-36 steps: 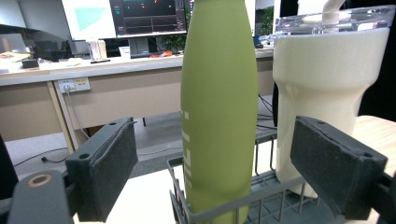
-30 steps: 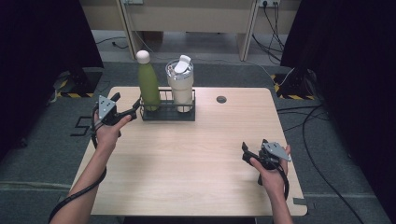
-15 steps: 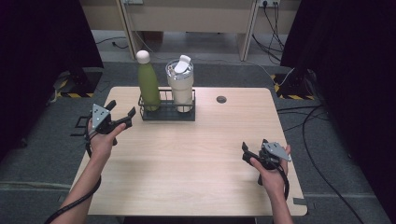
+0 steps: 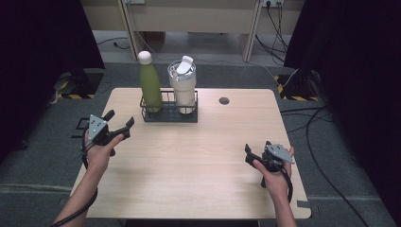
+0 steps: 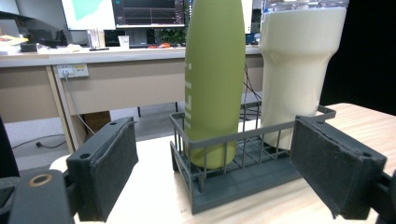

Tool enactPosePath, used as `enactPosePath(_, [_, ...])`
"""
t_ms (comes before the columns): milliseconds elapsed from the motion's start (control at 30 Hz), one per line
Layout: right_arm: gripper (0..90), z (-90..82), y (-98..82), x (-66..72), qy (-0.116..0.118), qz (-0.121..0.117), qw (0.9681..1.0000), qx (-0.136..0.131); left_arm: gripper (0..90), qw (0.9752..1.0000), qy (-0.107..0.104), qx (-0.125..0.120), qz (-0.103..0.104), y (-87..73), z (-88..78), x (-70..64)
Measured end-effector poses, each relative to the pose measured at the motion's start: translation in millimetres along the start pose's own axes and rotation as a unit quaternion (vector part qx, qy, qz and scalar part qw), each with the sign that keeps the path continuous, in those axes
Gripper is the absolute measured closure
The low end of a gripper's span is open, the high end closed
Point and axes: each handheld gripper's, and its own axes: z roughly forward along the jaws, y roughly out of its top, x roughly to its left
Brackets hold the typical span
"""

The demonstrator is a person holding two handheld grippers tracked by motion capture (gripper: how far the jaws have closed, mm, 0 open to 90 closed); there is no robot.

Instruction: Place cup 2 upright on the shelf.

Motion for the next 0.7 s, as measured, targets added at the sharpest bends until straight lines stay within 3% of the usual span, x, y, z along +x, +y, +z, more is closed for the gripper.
enactPosePath(700, [15.3,-0.2,-0.1,0.4,0.001,-0.003,1.0000,0.000,14.2,0.9998,0.005,0.017,-0.003,-22.9,-32.5,0.7])
